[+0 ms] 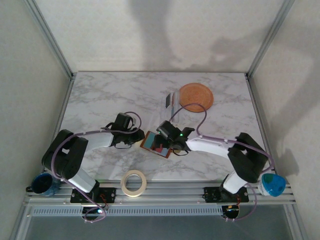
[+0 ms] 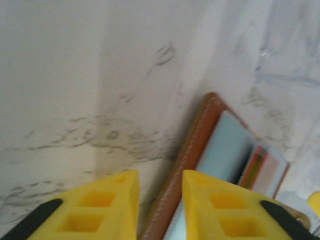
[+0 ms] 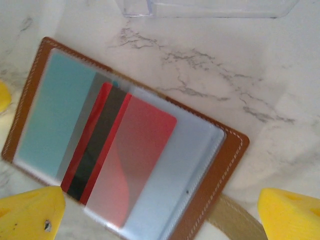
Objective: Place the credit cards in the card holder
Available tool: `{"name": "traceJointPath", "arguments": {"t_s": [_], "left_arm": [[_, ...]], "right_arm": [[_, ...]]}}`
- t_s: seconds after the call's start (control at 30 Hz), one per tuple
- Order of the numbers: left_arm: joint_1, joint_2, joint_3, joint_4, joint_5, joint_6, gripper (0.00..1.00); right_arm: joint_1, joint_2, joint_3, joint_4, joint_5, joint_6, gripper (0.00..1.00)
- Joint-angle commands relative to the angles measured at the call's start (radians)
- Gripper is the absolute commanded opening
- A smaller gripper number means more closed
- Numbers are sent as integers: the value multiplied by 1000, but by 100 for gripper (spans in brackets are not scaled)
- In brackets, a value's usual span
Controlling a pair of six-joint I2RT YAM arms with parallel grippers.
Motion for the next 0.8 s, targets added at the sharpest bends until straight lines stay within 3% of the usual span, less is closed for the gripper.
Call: {"name": "traceJointPath", "arguments": {"t_s": [0.0, 0.33, 0.57, 0.77], "left_arm": [[8, 4, -12, 33, 27, 4, 25], [9, -13, -31, 22, 43, 4, 20], [15, -21, -14, -4, 63, 12, 20], [26, -37, -5, -30, 70, 19, 20]], "right_arm": [[13, 60, 69, -25, 78, 43, 99], [30, 242, 182, -64, 133, 10, 99], [72, 259, 187, -149, 239, -5, 99], [83, 241, 162, -170, 298, -47, 89]]}}
